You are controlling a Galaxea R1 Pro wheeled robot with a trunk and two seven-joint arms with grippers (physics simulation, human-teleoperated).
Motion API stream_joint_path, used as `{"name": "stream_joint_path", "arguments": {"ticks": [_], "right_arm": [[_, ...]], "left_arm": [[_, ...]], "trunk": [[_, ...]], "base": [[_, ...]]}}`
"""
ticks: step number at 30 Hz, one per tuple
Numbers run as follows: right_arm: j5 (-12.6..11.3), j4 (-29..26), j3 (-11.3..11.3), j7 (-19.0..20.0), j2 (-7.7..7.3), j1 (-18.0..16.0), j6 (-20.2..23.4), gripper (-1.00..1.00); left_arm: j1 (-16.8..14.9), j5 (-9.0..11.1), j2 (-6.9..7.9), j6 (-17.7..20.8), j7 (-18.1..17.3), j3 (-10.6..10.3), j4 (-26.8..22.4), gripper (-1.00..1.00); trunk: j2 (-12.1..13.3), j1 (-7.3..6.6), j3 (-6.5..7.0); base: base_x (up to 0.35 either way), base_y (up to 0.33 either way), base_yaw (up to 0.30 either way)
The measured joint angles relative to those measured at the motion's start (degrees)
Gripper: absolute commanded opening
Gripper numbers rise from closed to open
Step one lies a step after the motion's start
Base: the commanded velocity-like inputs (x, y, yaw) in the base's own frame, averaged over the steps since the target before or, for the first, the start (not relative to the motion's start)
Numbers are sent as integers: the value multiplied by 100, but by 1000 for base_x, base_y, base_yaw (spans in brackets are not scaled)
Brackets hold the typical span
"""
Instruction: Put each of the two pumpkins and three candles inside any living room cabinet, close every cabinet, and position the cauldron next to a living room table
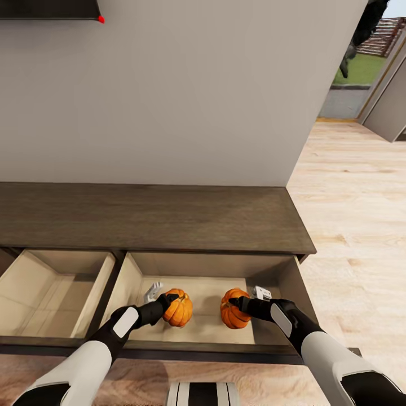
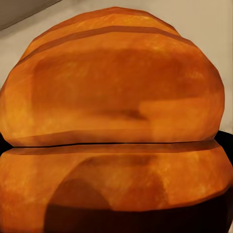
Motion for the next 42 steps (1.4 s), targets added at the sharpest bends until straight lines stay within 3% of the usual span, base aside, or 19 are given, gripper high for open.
{"name": "stream_joint_path", "arguments": {"ticks": [11,32,33,34,42], "right_arm": [[2,0,-5,1,0,0,-7,-100],[15,-2,-19,-24,-7,0,-17,-100],[15,-5,-22,-22,-7,0,-20,-100],[12,-3,-21,-22,-8,0,-18,100],[5,0,-18,-26,-17,0,14,100]], "left_arm": [[1,-7,-21,-1,1,-5,-339,-100],[1,2,-23,3,4,14,-361,-100],[0,1,-23,4,3,15,-360,100],[1,7,-23,7,-4,18,-361,100],[1,10,-18,1,-5,18,-362,100]], "trunk": [[0,0,-97],[0,0,-104],[0,0,-104],[0,0,-104],[0,0,-104]], "base": [[0,0,0],[0,0,0],[0,0,0],[0,0,0],[0,0,0]]}}
